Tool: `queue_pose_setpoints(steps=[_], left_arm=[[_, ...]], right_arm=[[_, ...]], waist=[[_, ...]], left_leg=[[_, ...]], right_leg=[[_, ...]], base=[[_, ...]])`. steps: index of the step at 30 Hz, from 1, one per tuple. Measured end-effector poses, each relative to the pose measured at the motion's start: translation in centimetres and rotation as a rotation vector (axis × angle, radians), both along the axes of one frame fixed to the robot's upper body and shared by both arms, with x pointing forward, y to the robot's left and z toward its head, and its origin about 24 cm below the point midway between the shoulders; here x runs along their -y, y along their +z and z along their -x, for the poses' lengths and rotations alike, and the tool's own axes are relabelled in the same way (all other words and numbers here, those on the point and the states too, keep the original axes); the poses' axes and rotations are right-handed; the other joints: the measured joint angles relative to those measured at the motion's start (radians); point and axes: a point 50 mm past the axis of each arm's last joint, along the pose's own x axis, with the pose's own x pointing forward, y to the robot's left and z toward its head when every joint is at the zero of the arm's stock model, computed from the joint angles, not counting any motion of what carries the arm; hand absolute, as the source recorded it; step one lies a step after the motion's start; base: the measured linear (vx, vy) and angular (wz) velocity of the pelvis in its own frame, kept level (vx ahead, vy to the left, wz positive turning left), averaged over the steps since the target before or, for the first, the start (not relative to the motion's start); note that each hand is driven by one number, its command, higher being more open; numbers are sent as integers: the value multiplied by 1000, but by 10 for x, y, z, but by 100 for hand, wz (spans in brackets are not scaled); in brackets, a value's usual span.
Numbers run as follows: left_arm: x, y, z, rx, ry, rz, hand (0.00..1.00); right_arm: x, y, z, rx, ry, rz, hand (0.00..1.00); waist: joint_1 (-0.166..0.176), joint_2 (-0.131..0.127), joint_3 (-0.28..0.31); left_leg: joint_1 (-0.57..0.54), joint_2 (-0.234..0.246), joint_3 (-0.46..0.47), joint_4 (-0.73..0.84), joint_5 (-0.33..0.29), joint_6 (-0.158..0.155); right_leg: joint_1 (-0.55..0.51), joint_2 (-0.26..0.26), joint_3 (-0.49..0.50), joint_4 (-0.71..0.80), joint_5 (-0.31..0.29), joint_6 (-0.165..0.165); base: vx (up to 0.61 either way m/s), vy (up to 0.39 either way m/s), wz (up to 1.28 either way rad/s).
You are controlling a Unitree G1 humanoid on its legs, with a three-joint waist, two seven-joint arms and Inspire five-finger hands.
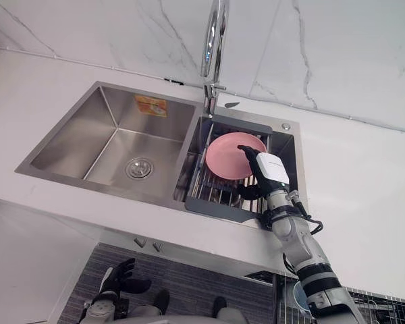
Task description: Walk over to the sink, pick up the cup, carry it to the dishwasher, place the cup inside the dishwasher, then close the dishwasher door
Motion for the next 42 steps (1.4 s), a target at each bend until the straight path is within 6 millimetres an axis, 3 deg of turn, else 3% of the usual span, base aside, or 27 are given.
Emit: queue_pose_setpoints(steps=[8, 10, 23, 34, 42], left_arm=[[2, 1, -3, 14, -19, -1, 90], [2, 1, -3, 16, -21, -1, 90], [2, 3, -7, 33, -34, 5, 90], [3, 4, -8, 41, -29, 10, 90], [1, 3, -6, 32, -26, 8, 90]], right_arm=[[1, 7, -20, 22, -17, 79, 30], [1, 18, -26, 65, -18, 79, 30], [7, 27, -28, 88, -13, 107, 30], [3, 54, -15, 174, 143, 303, 30], [-4, 54, 6, 223, 187, 311, 30]], waist=[[9, -1, 3], [9, -1, 6], [13, -26, 28], [-2, -43, 38], [-14, -42, 37]], left_leg=[[-7, 0, -9, -1, 6, -2], [-8, 0, -10, -2, 8, -2], [3, 4, -27, -33, 25, -2], [18, 1, -26, -29, 25, -2], [39, 4, 4, -29, 24, -3]], right_leg=[[-6, 0, -10, 0, 0, 0], [-5, 0, -10, 0, 0, -1], [0, 0, -28, -2, 0, -1], [17, -4, -30, -1, -1, 0], [26, -3, -9, 6, -1, 0]], base=[[-1, -2, 3], [0, 0, 0], [-6, -2, 4], [0, 0, 1], [-33, 0, -7]])
